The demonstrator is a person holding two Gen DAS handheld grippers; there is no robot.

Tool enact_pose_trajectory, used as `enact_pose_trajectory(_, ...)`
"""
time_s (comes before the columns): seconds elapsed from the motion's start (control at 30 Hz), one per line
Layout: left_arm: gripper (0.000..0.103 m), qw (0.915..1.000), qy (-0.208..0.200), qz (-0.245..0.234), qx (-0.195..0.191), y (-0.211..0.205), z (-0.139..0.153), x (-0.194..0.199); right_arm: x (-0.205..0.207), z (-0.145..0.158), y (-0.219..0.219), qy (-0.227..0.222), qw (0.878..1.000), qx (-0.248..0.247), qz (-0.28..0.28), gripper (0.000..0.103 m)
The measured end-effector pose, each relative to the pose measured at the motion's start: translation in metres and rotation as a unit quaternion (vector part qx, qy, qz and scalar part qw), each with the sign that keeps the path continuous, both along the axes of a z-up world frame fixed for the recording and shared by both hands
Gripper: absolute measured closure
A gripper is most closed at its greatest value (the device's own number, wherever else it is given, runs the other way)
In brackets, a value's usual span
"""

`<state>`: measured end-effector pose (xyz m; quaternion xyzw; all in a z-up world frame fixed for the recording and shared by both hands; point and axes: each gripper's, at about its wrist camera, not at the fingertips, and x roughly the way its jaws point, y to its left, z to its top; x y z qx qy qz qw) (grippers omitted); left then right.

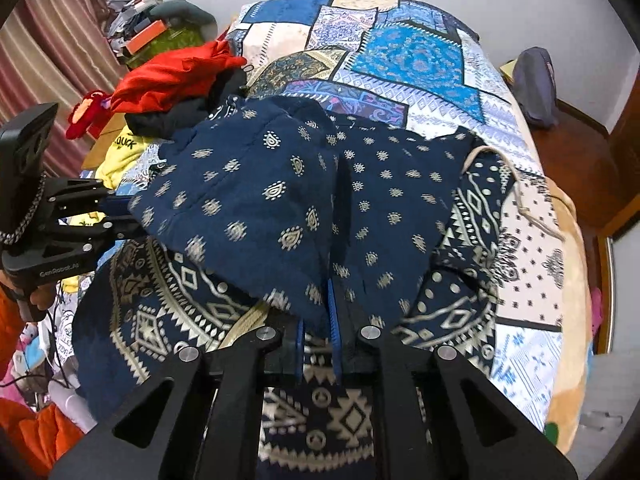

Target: Fold large clothes

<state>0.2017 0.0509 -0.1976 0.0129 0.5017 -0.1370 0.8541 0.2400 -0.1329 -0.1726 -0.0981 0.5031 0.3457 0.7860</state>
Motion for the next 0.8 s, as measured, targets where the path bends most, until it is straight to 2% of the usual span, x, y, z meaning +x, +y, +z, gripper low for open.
enact_pose_trajectory(0.07,0.074,0.9999,-0.015,-0.002,-0.002,-0.001,0.012,-0.006,-0.004,0.008,-0.004,-0.009,1.0,0.004,0.0,0.092)
enact_pose_trajectory(0.13,0.07,0.9994,-0.034,0.003,-0.007,0.002,0.027,-0.01,-0.009,0.022,-0.008,-0.027,1.0,0.01,-0.001,0.09)
enact_pose_trajectory(0.3,0.07,0.9966,-0.078,0.028,-0.006,0.01,0.061,-0.006,-0.014,0.051,-0.014,-0.079,0.996,0.028,-0.018,0.088)
enact_pose_trajectory(0.37,0.069,0.9948,-0.093,0.041,-0.001,0.013,0.071,0.002,-0.006,0.06,-0.012,-0.093,0.995,0.032,-0.033,0.077)
enact_pose_trajectory(0.43,0.068,0.9939,-0.097,0.053,-0.003,0.017,0.078,0.013,0.004,0.066,-0.011,-0.103,0.992,0.044,-0.056,0.059)
enact_pose_trajectory(0.47,0.065,0.9934,-0.099,0.058,-0.009,0.019,0.08,0.019,0.005,0.068,-0.011,-0.107,0.991,0.048,-0.065,0.057)
enact_pose_trajectory(0.57,0.056,0.9925,-0.099,0.07,-0.019,0.02,0.082,0.035,0.021,0.066,-0.001,-0.092,0.991,0.066,-0.073,0.057)
enact_pose_trajectory(0.67,0.055,0.9933,-0.092,0.067,-0.023,0.016,0.074,0.049,0.035,0.052,0.011,-0.069,0.993,0.063,-0.073,0.057)
enact_pose_trajectory(0.8,0.055,0.996,-0.07,0.055,0.003,-0.001,0.048,0.066,0.042,0.024,0.025,-0.032,0.997,0.04,-0.06,0.057)
